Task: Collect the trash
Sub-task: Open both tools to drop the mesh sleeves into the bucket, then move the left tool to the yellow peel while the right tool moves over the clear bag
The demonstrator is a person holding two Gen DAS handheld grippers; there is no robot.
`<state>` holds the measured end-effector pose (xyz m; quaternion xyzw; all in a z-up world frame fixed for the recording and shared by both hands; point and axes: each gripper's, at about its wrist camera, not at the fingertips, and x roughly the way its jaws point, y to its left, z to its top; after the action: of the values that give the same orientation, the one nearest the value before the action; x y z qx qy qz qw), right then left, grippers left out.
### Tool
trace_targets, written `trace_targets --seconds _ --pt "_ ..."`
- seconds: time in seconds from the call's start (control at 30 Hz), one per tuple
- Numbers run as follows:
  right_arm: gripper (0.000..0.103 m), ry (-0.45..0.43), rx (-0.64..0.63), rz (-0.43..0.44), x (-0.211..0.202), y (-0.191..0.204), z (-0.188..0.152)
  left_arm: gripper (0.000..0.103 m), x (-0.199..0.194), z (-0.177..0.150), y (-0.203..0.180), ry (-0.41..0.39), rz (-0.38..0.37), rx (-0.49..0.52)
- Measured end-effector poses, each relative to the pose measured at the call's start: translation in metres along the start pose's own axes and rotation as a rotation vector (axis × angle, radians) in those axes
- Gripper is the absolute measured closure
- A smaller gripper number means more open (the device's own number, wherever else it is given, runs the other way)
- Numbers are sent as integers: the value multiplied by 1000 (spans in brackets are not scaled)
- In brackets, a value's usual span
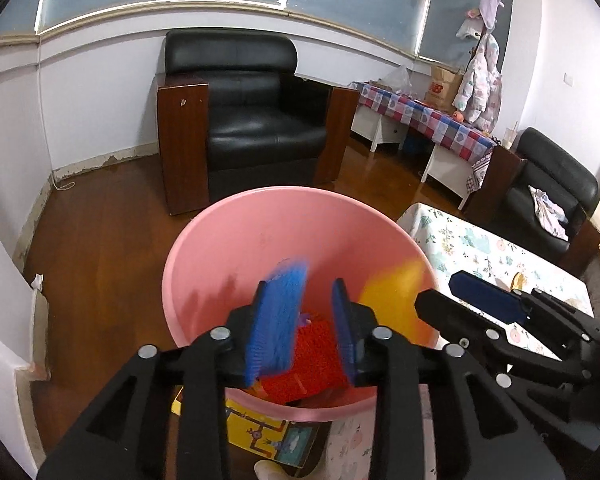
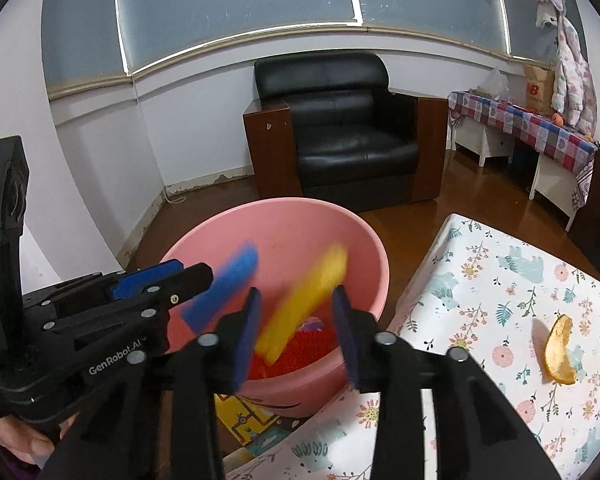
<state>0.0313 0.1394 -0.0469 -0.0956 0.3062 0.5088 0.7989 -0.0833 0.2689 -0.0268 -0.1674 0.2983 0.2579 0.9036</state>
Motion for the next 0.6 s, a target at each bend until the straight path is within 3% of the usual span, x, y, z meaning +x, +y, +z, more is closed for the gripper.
trace_targets --seconds 0.6 --pt "63 -18 28 -12 -32 -9 -9 70 -18 0 -8 -22 -3 4"
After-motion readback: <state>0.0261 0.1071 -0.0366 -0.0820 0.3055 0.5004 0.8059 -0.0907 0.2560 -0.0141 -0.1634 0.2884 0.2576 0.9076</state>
